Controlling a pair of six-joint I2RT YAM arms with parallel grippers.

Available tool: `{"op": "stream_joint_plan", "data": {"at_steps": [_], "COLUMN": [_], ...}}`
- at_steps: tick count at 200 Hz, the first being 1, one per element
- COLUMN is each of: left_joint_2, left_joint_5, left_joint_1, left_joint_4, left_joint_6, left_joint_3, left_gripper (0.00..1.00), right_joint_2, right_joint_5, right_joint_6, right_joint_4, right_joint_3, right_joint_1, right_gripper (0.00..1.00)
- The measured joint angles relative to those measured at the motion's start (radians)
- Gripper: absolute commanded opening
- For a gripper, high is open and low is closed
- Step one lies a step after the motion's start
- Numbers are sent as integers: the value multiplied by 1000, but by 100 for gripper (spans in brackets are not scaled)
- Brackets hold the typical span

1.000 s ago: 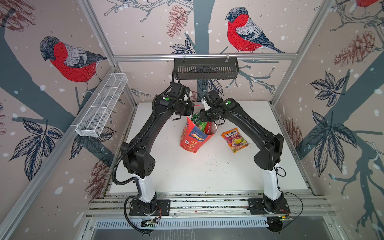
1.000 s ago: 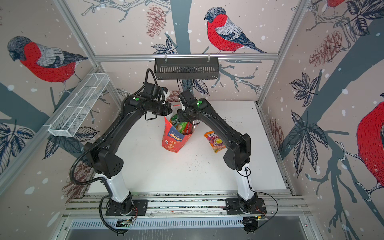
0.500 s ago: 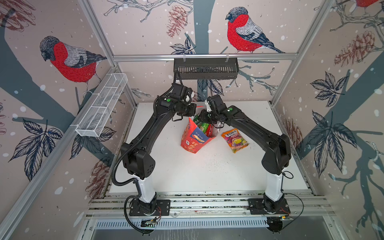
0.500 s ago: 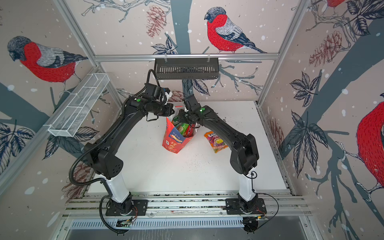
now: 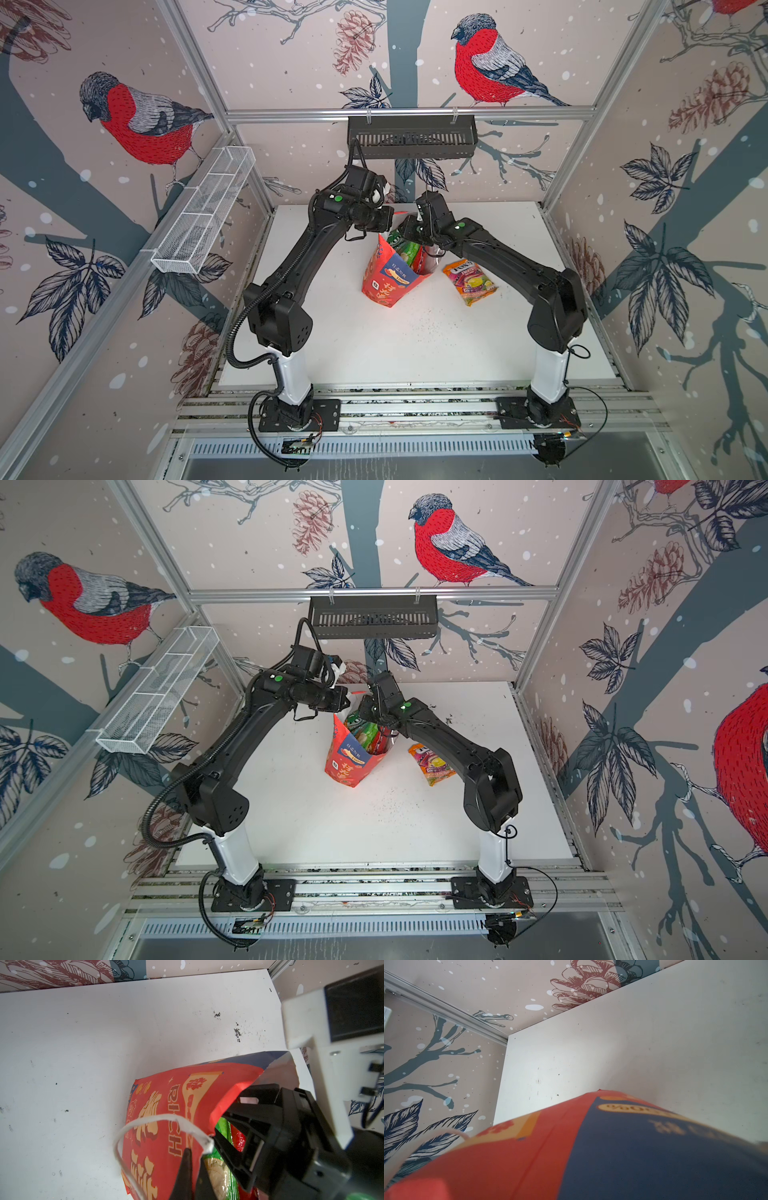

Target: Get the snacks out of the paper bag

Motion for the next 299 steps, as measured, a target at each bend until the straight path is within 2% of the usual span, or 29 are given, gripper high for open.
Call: {"op": "stream_joint_plan", "data": {"at_steps": [86,115,167,244,299], "left_joint_2": [14,19,45,90,102], "left_joint_5": [40,43,44,43,50], "left_joint_1": [0,0,0,29,42], "left_joint_4": [3,2,-17,-30,-36], "left_joint_6": [2,3,3,8,22], "left_joint_3": [9,12,47,101,112], "left_gripper": [0,0,0,0,0], "right_joint_2": [60,77,70,-47,-97], "right_joint_5": [42,49,48,23,-45], "right_joint_6": [23,25,23,-3,-45], "right_joint_4": [42,51,50,76,82], "right_joint_3": [6,10,15,-50,-80], "right_joint_1": [0,-2,-3,-21,-30], "right_gripper": [37,23,4,3,3]}}
